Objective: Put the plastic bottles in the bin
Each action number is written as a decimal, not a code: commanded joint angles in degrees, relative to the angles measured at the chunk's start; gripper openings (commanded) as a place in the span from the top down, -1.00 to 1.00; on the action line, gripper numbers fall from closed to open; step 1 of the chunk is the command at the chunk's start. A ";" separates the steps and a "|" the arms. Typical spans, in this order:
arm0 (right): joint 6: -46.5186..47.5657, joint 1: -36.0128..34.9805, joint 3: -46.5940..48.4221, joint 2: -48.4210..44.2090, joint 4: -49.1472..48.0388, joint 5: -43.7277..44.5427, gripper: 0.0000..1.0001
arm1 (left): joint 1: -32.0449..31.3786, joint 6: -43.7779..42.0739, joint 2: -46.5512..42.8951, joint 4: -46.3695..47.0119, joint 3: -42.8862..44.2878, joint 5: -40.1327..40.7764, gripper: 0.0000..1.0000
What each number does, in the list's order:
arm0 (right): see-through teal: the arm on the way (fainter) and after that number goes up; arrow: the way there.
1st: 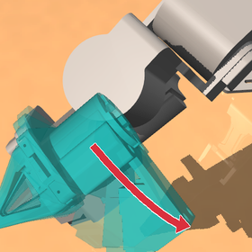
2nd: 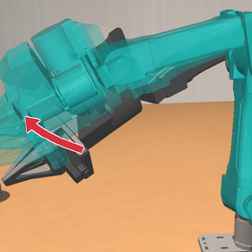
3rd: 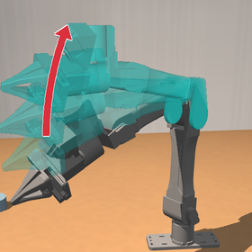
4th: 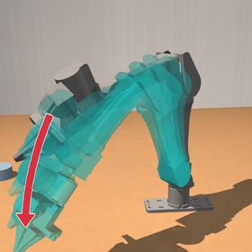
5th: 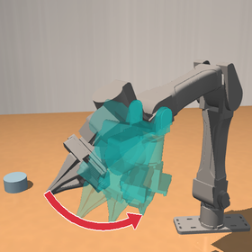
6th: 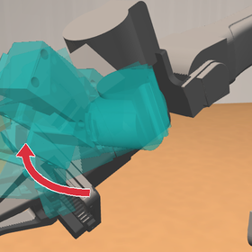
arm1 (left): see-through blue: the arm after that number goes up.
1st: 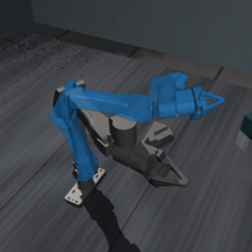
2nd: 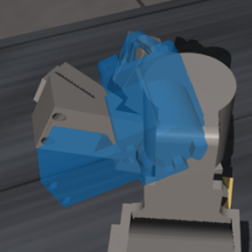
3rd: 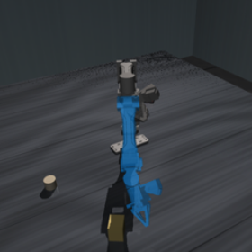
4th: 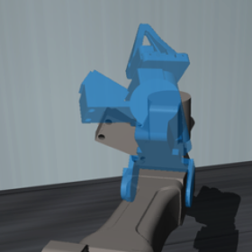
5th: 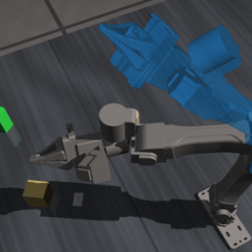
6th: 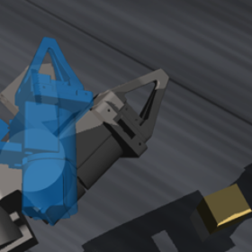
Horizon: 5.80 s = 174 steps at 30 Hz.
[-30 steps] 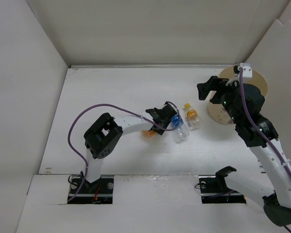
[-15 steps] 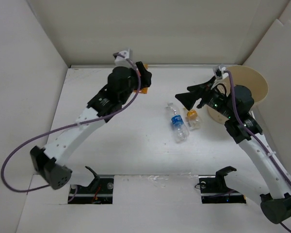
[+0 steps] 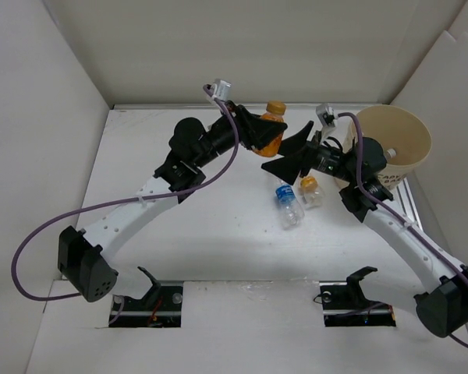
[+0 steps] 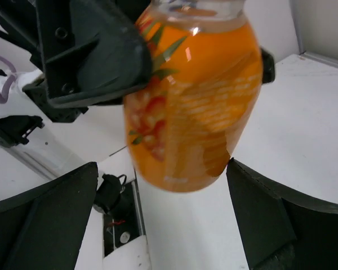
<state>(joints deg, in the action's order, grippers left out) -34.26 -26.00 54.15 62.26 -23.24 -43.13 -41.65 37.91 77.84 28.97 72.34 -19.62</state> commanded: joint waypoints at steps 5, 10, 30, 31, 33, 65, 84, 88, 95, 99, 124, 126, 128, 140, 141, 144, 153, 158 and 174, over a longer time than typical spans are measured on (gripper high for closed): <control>-0.28 -0.72 4.12 2.78 -8.04 3.84 -0.95 | -0.10 7.79 -1.72 13.39 -3.25 -9.56 1.00; 0.86 -0.72 3.60 3.48 -9.54 7.89 -0.87 | -0.10 8.41 -2.87 13.66 -4.39 -9.56 1.00; 8.50 8.76 7.19 -2.05 11.62 24.30 0.92 | -0.10 1.39 -5.77 -8.83 3.50 23.27 -1.00; 9.12 11.12 7.89 -2.66 17.30 31.55 0.92 | -0.10 0.59 -5.77 -9.98 3.51 24.26 -1.00; 9.83 13.77 10.18 -3.89 22.78 39.49 0.90 | -0.10 -0.90 -5.25 -13.22 5.00 25.94 -1.00; 10.44 22.75 24.07 -5.03 49.17 76.97 -1.00 | -6.69 7.52 39.13 -51.12 31.64 27.26 -1.00; 12.55 18.18 19.85 -8.82 47.24 64.07 -1.00 | -3.98 11.75 51.53 -52.35 32.08 29.28 0.47; 16.15 17.65 16.88 -8.82 42.15 47.66 -1.00 | -3.35 12.45 43.65 -50.95 24.19 34.99 1.00; 14.32 15.55 9.93 -4.00 30.20 14.50 -1.00 | -2.82 -1.16 19.01 -35.30 10.98 37.72 1.00; 13.26 9.49 7.99 -0.14 23.70 10.09 -1.00 | -2.82 -8.19 7.01 -26.72 6.95 33.43 1.00; 2.70 -6.09 12.29 14.83 4.94 0.67 0.83 | -2.82 -12.16 -10.61 -18.51 3.69 23.81 -1.00; 7.17 -2.67 14.56 13.42 13.17 7.42 0.89 | -2.82 -12.16 -10.61 -20.09 3.69 26.81 -1.00; 9.90 0.23 16.50 10.96 18.30 16.01 0.89 | -2.82 -12.16 -10.61 -23.25 4.39 30.75 -1.00; 13.97 26.33 30.13 14.20 46.87 69.32 0.93 | -2.82 -12.77 -4.03 -22.47 2.19 26.39 -1.00; 13.96 27.83 30.14 14.90 46.89 69.33 0.93 | -2.82 -12.77 -1.06 -23.34 2.98 25.51 -1.00; 11.68 30.57 29.43 14.91 47.41 73.36 0.53 | -2.82 -12.08 6.40 -25.18 7.63 23.32 -1.00; 10.00 29.70 32.69 11.58 51.63 82.59 -1.00 | -4.76 -4.61 26.47 -41.09 26.79 22.78 -1.00; 10.53 25.83 30.94 4.73 51.02 81.90 -1.00 | -4.76 -1.44 37.96 -46.45 36.19 16.37 -1.00; 12.90 15.81 25.04 -4.60 50.40 76.97 -1.00 | -5.29 8.13 57.76 -50.68 51.85 4.05 -1.00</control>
<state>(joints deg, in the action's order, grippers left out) -22.22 -8.91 79.11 60.16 28.53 34.26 -46.78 43.05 136.49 -21.82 121.16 -14.85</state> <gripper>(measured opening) 0.999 0.997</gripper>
